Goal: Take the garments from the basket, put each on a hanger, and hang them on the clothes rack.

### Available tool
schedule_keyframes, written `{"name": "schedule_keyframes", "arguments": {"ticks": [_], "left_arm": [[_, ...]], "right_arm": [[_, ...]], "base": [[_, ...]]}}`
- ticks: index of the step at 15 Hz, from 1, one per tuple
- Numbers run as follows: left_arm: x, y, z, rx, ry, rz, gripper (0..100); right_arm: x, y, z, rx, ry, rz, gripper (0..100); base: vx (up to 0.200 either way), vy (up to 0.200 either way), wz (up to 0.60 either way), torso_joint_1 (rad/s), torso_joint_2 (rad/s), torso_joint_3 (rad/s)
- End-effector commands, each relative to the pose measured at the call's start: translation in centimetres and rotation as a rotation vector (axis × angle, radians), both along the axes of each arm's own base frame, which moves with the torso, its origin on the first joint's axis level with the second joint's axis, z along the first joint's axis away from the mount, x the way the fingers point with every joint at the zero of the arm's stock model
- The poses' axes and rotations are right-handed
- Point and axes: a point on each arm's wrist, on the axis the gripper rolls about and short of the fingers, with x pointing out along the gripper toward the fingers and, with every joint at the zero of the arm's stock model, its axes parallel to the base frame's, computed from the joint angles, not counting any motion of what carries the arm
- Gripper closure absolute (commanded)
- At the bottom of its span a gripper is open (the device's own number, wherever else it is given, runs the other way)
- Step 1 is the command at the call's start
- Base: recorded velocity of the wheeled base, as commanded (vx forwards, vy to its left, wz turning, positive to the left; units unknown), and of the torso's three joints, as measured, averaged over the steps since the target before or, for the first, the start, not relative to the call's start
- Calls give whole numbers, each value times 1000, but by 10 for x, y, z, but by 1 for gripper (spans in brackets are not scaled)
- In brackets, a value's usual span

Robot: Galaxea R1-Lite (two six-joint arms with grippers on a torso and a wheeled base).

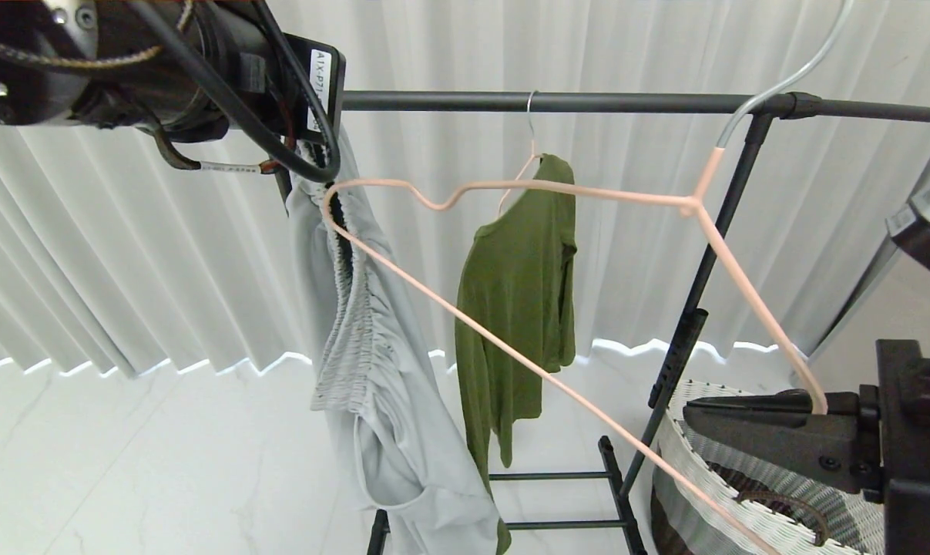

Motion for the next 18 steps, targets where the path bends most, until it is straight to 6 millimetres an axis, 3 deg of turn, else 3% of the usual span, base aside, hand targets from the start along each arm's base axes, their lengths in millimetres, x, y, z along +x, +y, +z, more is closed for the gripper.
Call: {"name": "schedule_keyframes", "arguments": {"ticks": [1,9,18], "left_arm": [[-4,-3,1,-1,-4,-17,100],[-15,-14,0,0,-1,-69,100],[-43,-35,4,-6,-8,-195,100]], "right_arm": [[5,-1,0,-3,-5,-27,100],[24,5,3,32,-36,-101,100],[47,46,-8,54,-62,-130,100]], "base": [[0,0,0,0,0,0],[0,0,0,0,0,0],[0,0,0,0,0,0]]}}
